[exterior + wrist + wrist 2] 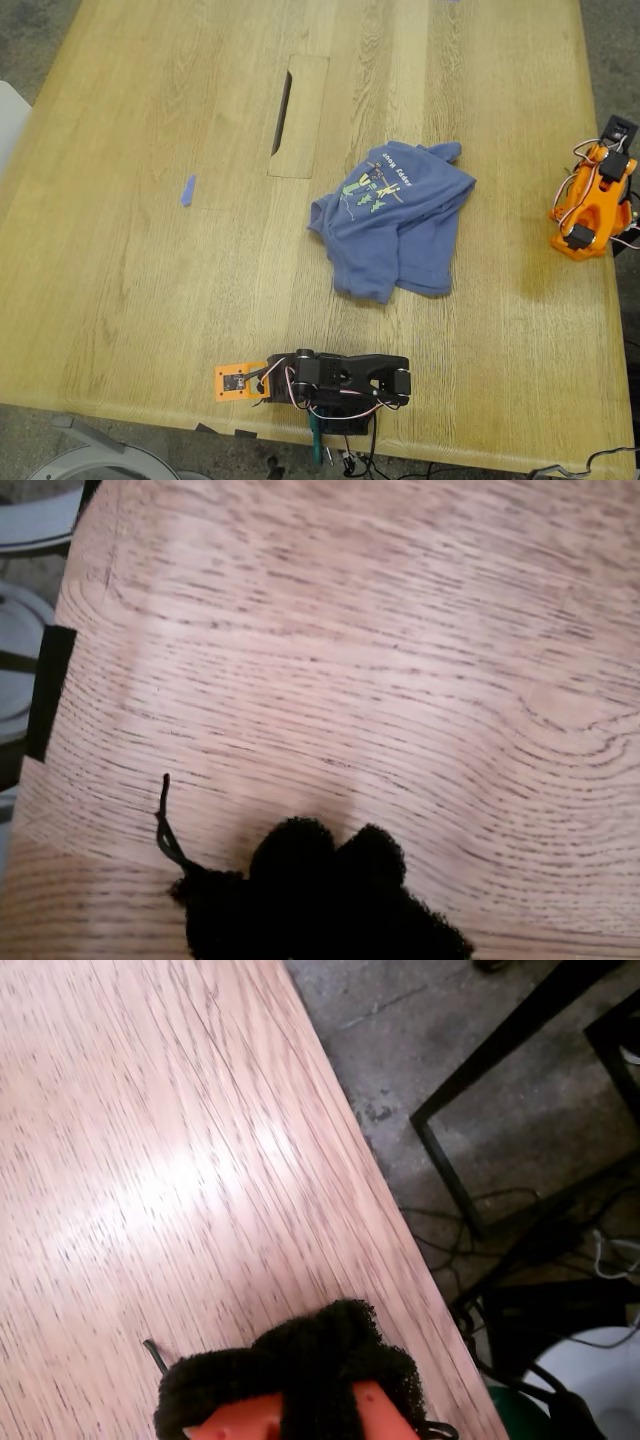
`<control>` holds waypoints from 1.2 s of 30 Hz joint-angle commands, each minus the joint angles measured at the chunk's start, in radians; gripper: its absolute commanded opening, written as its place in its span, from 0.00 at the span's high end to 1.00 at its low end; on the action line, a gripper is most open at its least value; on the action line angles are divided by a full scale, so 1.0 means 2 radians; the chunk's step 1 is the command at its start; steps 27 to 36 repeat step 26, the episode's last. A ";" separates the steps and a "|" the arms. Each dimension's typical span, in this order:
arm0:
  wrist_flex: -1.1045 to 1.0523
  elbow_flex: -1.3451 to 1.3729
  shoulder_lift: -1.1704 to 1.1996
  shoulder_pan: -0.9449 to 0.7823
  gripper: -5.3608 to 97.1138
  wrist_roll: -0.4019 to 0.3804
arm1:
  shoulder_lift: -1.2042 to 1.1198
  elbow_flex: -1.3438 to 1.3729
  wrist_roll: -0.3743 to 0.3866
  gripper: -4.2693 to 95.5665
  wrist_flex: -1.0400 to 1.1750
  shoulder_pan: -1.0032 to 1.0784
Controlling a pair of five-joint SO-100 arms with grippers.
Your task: Fold a T-shirt
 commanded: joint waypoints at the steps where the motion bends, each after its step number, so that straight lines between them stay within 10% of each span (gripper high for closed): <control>1: 0.011 -0.007 0.056 -0.005 0.95 0.000 | -0.001 0.035 -0.001 0.96 0.010 0.012; 36: -0.020 -0.007 0.057 -0.003 0.95 -0.029 | -0.001 0.035 0.008 0.96 -0.054 0.034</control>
